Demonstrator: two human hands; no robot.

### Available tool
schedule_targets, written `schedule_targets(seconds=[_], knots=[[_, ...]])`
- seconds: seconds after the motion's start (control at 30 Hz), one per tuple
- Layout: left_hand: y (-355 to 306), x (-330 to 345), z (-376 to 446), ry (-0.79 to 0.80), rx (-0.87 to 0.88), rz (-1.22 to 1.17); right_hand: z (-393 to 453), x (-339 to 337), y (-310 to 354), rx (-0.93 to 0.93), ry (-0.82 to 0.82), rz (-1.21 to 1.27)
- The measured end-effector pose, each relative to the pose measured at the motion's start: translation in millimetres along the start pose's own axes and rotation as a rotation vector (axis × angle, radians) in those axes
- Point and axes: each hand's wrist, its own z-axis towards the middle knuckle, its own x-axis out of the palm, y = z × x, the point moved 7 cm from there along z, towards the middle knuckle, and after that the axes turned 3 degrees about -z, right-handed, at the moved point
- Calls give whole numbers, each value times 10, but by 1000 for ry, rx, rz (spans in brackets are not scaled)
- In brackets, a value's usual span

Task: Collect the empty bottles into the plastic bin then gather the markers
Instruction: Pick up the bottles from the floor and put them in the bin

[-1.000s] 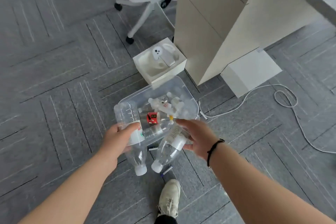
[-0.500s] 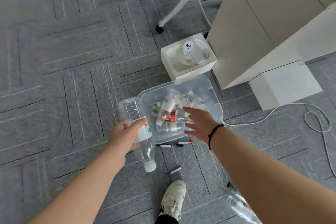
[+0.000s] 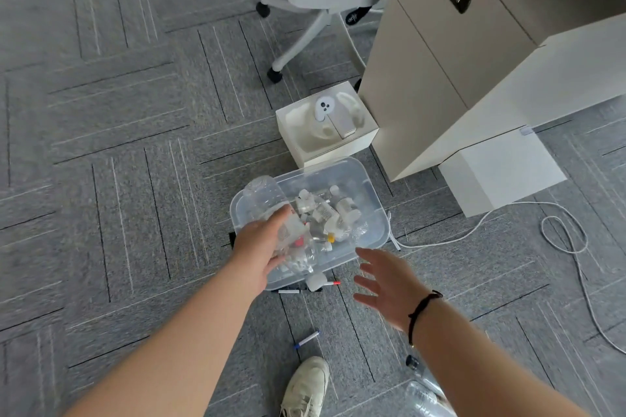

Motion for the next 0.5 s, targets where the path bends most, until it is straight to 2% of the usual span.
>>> schedule_targets(seconds=[0.17, 0.3, 0.5], knots=[[-207, 253, 31, -97, 118, 138, -69, -299, -1, -11, -33, -7], [-139, 296, 34, -95, 146, 249, -137, -434, -31, -19, -53, 31], [-42, 340, -56, -67, 124, 256, -152, -538, -150, -16, -54, 73]])
